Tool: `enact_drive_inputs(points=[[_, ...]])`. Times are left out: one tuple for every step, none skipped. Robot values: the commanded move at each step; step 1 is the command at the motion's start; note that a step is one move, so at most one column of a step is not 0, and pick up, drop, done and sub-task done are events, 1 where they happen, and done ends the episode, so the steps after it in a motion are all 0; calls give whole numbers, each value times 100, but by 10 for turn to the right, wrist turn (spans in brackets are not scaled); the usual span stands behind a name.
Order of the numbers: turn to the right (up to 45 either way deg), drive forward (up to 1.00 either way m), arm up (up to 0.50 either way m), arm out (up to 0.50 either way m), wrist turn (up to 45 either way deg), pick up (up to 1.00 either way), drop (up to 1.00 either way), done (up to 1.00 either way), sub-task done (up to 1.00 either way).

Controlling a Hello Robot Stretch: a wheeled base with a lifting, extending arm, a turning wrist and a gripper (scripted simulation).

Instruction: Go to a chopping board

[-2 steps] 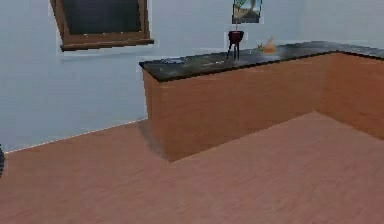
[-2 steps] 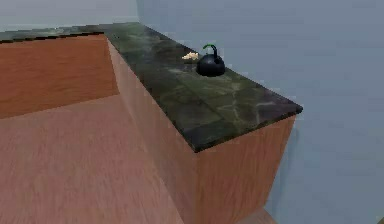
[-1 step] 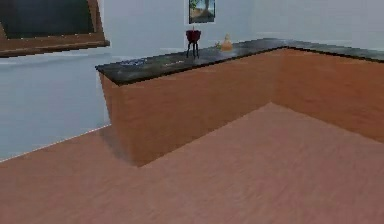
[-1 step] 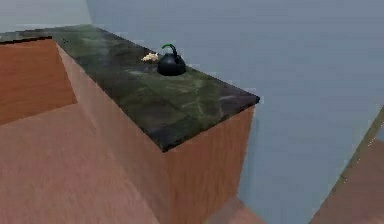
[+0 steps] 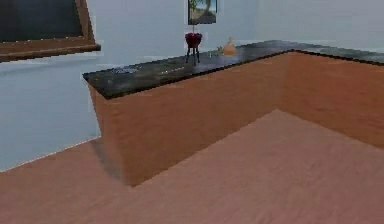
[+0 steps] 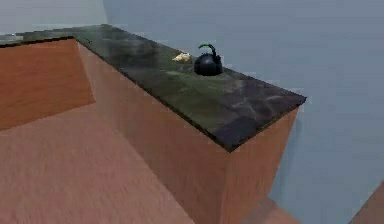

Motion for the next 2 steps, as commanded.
enact_drive_inputs(points=[[450, 0, 0, 0, 0, 0, 0, 0, 0], [30, 0, 0, 0, 0, 0, 0, 0, 0]])
